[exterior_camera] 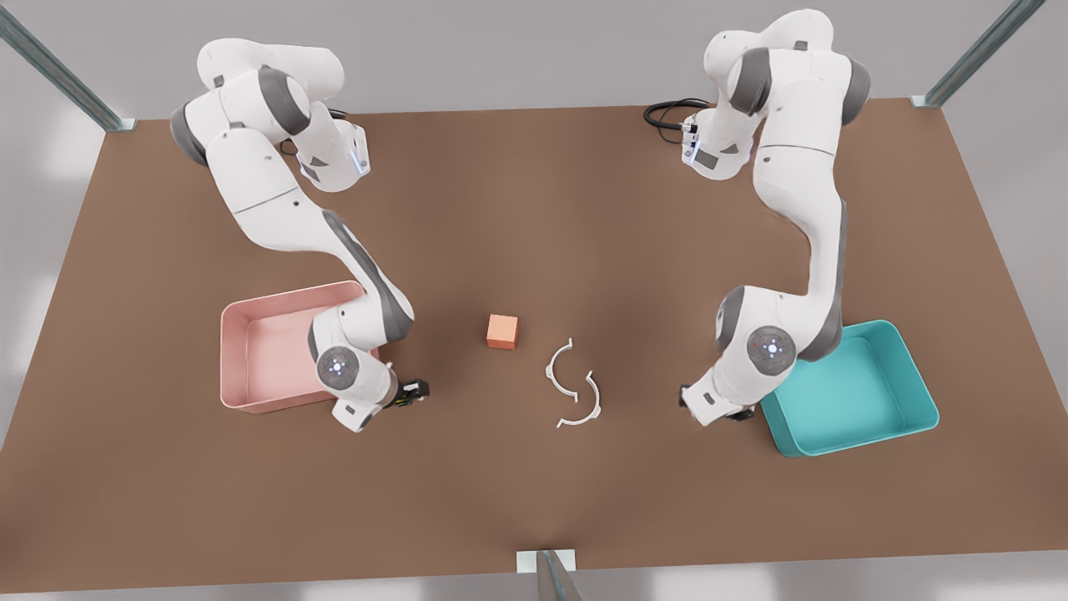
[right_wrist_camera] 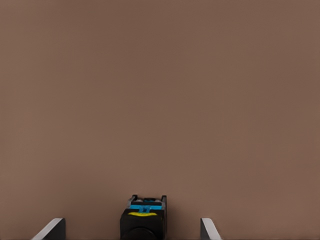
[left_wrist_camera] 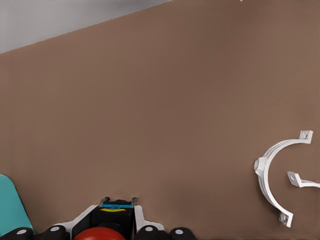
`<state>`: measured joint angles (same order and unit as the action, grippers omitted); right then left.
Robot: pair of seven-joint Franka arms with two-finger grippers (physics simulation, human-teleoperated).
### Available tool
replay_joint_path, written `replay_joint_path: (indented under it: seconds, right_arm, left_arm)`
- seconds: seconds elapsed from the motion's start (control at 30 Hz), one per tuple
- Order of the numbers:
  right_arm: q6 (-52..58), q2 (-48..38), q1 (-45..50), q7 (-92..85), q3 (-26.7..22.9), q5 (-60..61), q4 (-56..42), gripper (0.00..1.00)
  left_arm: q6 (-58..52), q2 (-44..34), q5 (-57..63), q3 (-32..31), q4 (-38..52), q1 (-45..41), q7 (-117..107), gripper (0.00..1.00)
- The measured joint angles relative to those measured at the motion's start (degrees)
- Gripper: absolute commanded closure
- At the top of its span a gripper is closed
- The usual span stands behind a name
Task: Place the red button in the blue storage box with the left arm, and place the yellow button in the pink storage box with the right arm
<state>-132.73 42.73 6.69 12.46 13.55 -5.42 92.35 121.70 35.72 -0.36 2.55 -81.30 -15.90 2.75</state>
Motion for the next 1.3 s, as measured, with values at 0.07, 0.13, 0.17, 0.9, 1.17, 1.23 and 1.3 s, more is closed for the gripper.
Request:
replay_joint_path:
  seconds: [0.07,0.13,0.17,0.9,1.17,1.23,1.3]
  right_arm:
    - [1.66,0.08,0.16,0.47,0.05,-0.01,-0.13,0.0]
    - [3.39,0.05,0.12,0.85,0.18,-0.02,-0.18,0.01]
    - [4.12,0.05,0.05,1.02,0.21,0.0,-0.2,0.1]
    - [8.27,-5.78,-0.85,1.7,1.02,0.37,-0.67,0.57]
    - [6.8,-27.69,-10.31,0.51,1.47,0.48,19.19,0.57]
    - [6.13,-30.34,-14.71,-0.29,2.92,0.49,22.95,0.57]
    - [4.8,-32.03,-17.4,-1.17,3.59,0.51,27.25,0.57]
  left_arm:
    - [-3.46,-6.18,0.31,0.2,-5.06,4.59,2.06,0.55]
    - [-5.93,-9.85,0.48,0.39,-8.77,10.37,5.01,0.55]
    - [-6.87,-10.55,0.54,0.45,-9.56,13.15,6.67,0.55]
    - [-8.89,-20.49,-0.78,2.04,-2.83,10.62,15.9,0.0]
    - [-21.0,-22.36,-2.35,3.69,1.07,5.95,6.16,0.0]
    - [-22.43,-21.36,-2.56,3.68,1.68,5.83,4.3,0.0]
    - [-23.46,-21.06,-2.69,3.68,1.83,5.86,2.66,0.0]
